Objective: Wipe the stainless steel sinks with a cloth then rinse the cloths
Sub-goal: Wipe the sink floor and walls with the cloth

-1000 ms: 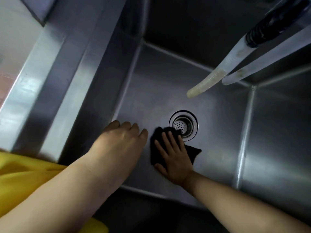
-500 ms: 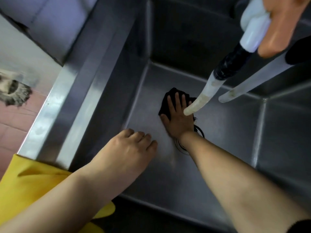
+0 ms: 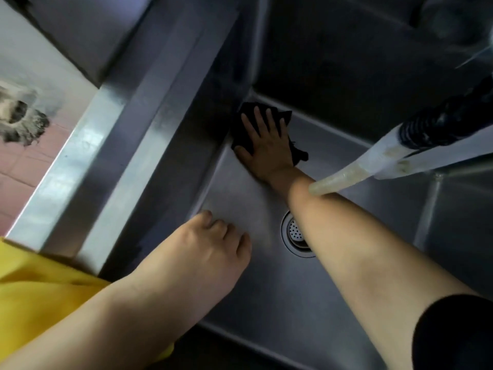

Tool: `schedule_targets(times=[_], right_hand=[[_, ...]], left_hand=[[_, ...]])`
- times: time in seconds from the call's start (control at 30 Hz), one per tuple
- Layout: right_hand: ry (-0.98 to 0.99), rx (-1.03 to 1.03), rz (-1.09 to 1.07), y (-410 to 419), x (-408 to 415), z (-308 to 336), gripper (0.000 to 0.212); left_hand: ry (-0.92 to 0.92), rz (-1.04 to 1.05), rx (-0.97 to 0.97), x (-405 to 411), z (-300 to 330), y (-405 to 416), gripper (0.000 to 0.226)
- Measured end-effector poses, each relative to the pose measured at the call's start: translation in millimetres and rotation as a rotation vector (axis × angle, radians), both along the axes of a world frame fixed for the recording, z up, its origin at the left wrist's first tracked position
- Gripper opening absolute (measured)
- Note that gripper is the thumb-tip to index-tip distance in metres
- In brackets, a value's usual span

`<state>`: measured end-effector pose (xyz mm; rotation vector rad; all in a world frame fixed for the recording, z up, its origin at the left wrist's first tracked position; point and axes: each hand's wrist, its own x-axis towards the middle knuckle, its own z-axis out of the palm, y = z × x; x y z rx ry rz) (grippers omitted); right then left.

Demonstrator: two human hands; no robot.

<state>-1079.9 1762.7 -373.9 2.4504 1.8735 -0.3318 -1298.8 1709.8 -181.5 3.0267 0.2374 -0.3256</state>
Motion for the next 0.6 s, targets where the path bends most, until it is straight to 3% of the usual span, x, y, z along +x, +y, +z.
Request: schedule_targets(times=[0.23,0.33,0.47,0.6], right_hand=[[0.025,0.003,-0.145,-62.3,47.0,13.2,0.077],[-0.12,-0.084,-0.212,-96.4,72.3,12.3,0.078],[-0.032,0.006,-0.334,-138.2,96.1,11.2,0.076],[-0.09,-0.023,-0.409,-182.2,114.1,3.2,0.074]], left_hand=[[0.058,-0.105,0.074,15.7,-4.6,-13.3,0.042],[0.179,-0.17,0.081,24.4,-8.1,-21.9,0.039],[0.271,-0.25,0.083,45.2,-14.9,-33.7,0.039],[0.553,-0.197,0.008,70.2,-42.9,-43.1,0.039]])
